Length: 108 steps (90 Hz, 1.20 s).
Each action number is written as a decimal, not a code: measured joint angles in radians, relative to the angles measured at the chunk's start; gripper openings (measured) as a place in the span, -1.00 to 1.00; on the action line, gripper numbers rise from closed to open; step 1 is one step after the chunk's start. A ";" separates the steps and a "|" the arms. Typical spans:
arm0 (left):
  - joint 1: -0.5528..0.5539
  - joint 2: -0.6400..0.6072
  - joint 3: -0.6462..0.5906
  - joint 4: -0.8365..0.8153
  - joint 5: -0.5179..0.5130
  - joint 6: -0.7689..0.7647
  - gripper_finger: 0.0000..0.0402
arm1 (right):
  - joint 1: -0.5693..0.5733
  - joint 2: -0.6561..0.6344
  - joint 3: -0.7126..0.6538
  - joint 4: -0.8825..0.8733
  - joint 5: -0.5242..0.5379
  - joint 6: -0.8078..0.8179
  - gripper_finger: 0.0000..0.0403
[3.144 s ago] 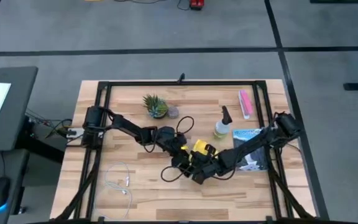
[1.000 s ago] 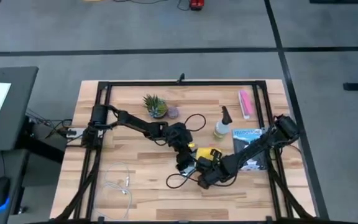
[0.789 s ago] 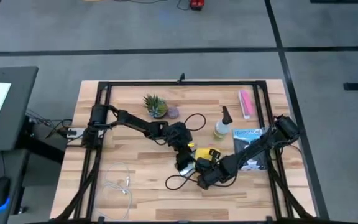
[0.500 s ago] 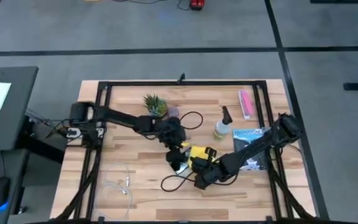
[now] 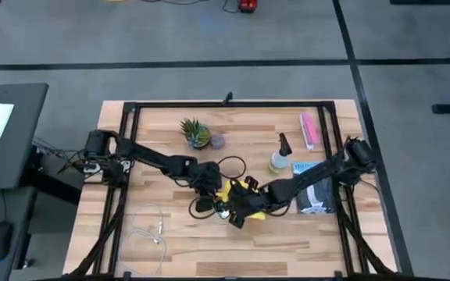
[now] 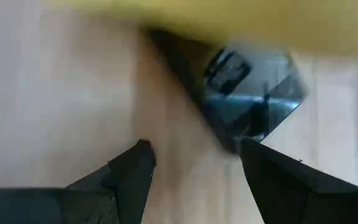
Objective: Apply microfiber cloth
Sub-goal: Wipe the front side of the cellphone using the yellow microfiber cloth
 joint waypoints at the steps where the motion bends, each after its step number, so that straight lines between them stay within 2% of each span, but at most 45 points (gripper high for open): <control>1: -0.003 0.001 0.000 0.007 0.001 -0.002 0.09 | -0.001 0.002 -0.002 -0.005 -0.004 -0.002 -1.00; 16: -0.042 0.004 -0.002 0.052 0.008 -0.004 0.09 | -0.017 0.065 -0.002 0.035 -0.078 -0.008 -1.00; 34: -0.075 0.004 -0.002 0.071 0.021 -0.001 0.09 | -0.026 0.112 0.012 0.066 -0.102 0.015 -1.00; 58: -0.077 0.004 -0.003 0.064 -0.104 0.005 0.09 | -0.019 0.166 0.067 0.062 -0.173 0.034 -1.00; 75: -0.076 0.003 -0.001 0.079 -0.148 0.010 0.09 | -0.012 0.170 0.085 0.057 -0.191 0.009 -1.00; 94: -0.077 -0.083 0.000 0.006 -0.196 0.204 0.09 | 0.000 0.120 0.084 -0.022 -0.184 -0.029 -1.00; 108: -0.048 -0.118 0.000 0.055 -0.252 0.317 0.09 | 0.029 0.090 0.083 -0.039 -0.185 -0.072 -1.00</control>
